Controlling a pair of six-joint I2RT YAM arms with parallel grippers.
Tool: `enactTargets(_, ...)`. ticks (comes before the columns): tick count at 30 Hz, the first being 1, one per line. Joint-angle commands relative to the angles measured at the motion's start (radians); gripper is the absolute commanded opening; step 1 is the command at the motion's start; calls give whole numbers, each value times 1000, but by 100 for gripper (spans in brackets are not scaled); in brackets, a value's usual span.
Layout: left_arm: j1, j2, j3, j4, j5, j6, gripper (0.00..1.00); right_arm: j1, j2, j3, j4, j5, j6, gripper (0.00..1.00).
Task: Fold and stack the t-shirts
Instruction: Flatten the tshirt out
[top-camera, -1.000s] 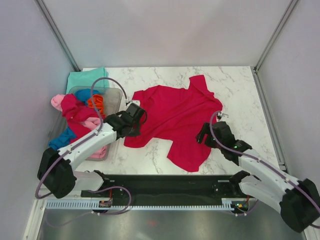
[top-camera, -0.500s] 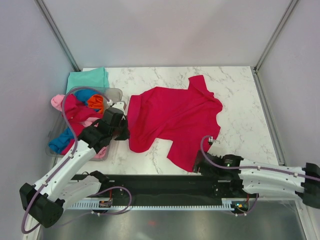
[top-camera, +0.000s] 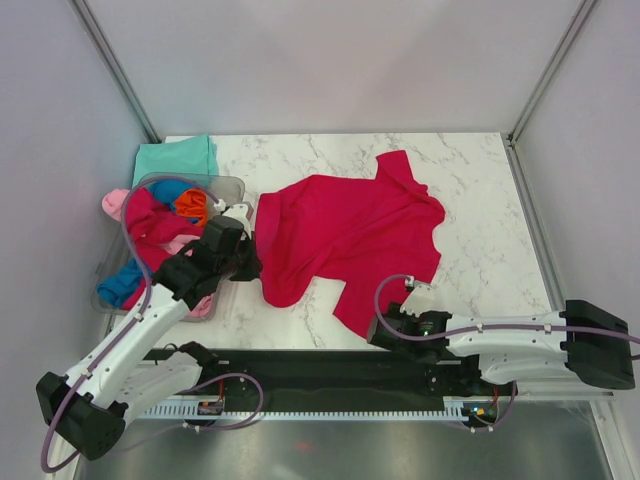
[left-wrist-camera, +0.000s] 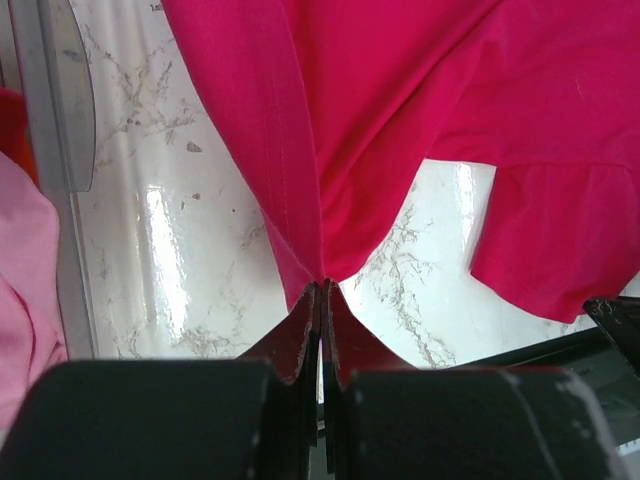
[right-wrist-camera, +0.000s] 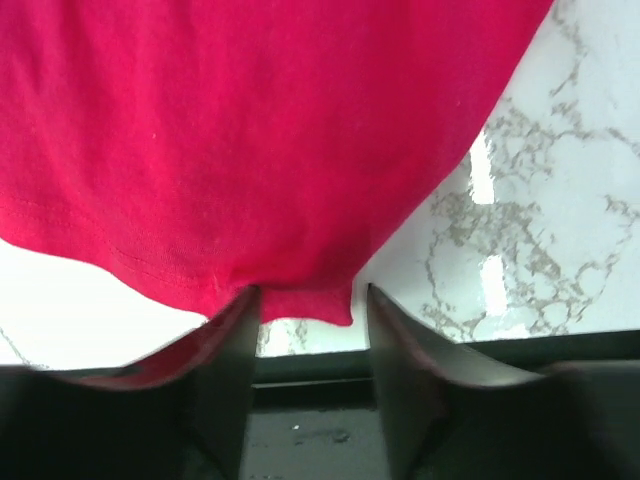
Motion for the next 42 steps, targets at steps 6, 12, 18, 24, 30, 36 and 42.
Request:
enactTargets(6, 4, 8, 1, 35, 18, 43, 2, -15, 2, -84, 105, 40, -7, 30)
enactTargets(12, 4, 8, 7, 38, 54, 57, 2, -13, -59, -30, 22, 77, -36, 0)
enactTargets(18, 4, -106, 128, -27, 62, 47, 2, -13, -336, 287, -142, 299, -278, 0)
enactTargets(24, 4, -172, 405, -35, 44, 92, 2, -15, -320, 707, -139, 489, -750, 0)
enactTargets(30, 4, -63, 747, -76, -21, 220, 2, -13, -160, 1144, -166, 687, -1067, 0)
enactTargets(36, 3, -11, 1039, -69, -84, 272, 2, -13, -298, 1236, 174, 758, -1470, 0)
enactTargets(42, 4, -78, 967, 119, -59, 347, 2, -15, -442, 1220, 547, 764, -1877, 0)
